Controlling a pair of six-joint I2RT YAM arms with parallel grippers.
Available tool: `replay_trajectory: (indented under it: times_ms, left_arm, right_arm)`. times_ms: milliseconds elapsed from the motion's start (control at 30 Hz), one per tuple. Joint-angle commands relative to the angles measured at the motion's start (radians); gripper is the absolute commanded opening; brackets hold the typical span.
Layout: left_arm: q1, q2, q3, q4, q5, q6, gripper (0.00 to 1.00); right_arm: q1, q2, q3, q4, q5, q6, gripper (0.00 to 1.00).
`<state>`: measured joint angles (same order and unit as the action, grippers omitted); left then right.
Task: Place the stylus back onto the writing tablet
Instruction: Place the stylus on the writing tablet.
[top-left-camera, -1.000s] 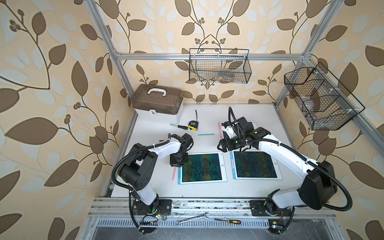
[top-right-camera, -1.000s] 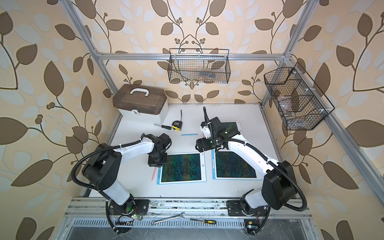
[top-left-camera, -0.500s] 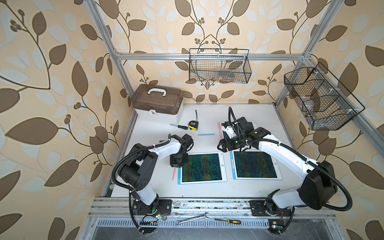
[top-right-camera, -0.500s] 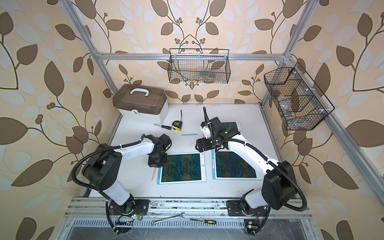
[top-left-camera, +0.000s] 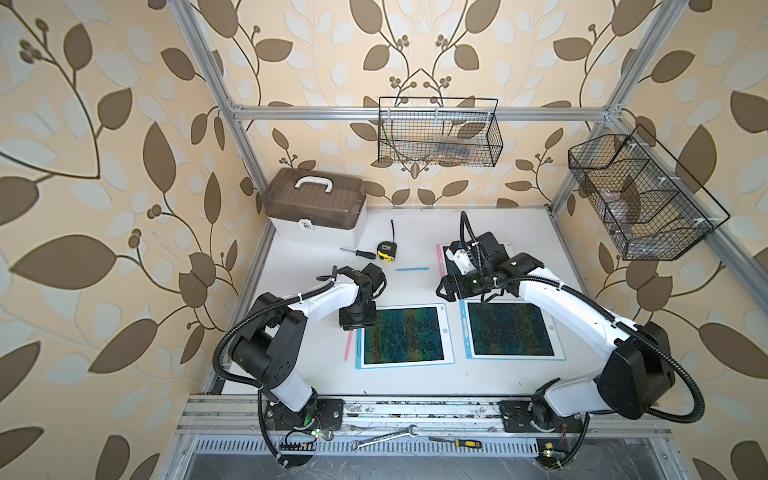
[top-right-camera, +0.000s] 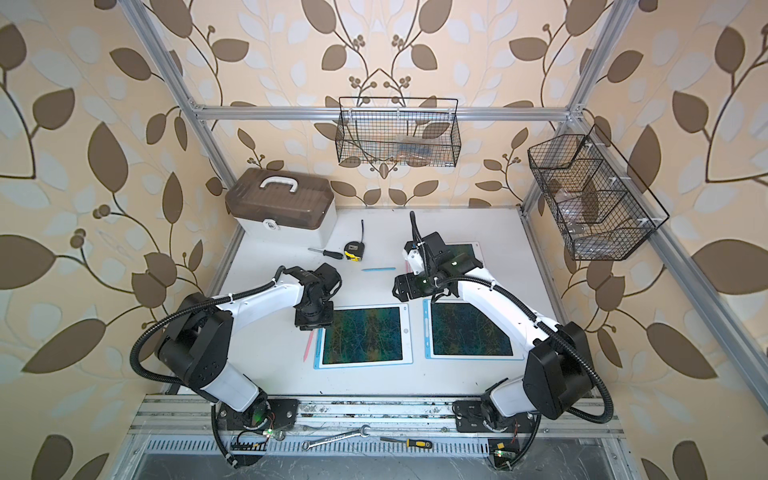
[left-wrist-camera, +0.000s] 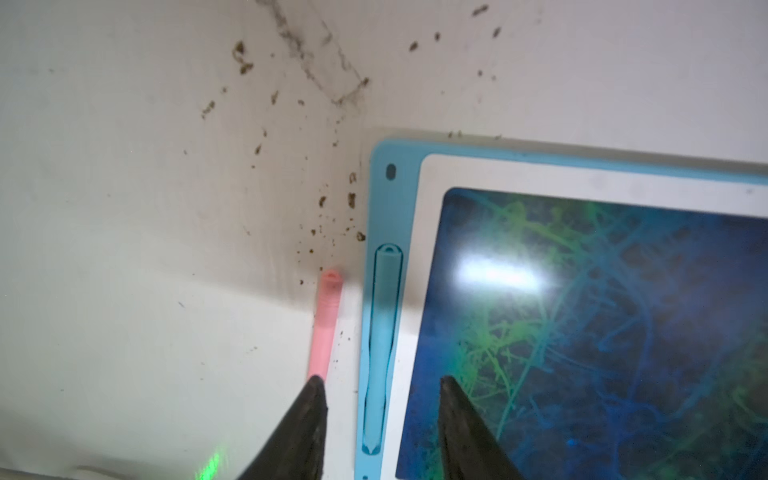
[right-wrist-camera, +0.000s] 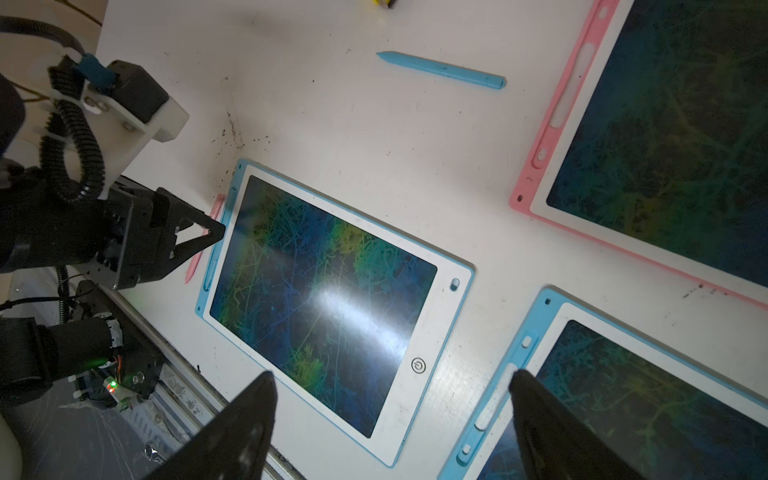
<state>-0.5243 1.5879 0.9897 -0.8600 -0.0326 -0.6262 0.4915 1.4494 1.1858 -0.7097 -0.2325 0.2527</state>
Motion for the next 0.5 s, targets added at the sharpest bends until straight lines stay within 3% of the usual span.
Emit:
replay_trajectory:
  times_ms: [0,300,467]
  left_arm:
    - [-0.005,-0.056,0.033,-0.031,0.018,-0.032,0.57]
    - [-0.011,-0.116,0.039,-0.032,0.103,-0.138,0.71]
    - [-0.012,-0.119,0.043,-0.048,0.137,-0.15,0.89]
  right_arm:
    - [-0.001,-0.008,0.037,-0.008,-0.016,0.013,0.88]
    - [-0.002,-0.111,-0.072,-0.006,-0.001,0.089,0.88]
    - [0.015,-0.146,-0.133,0.011,0.019,0.141,0.88]
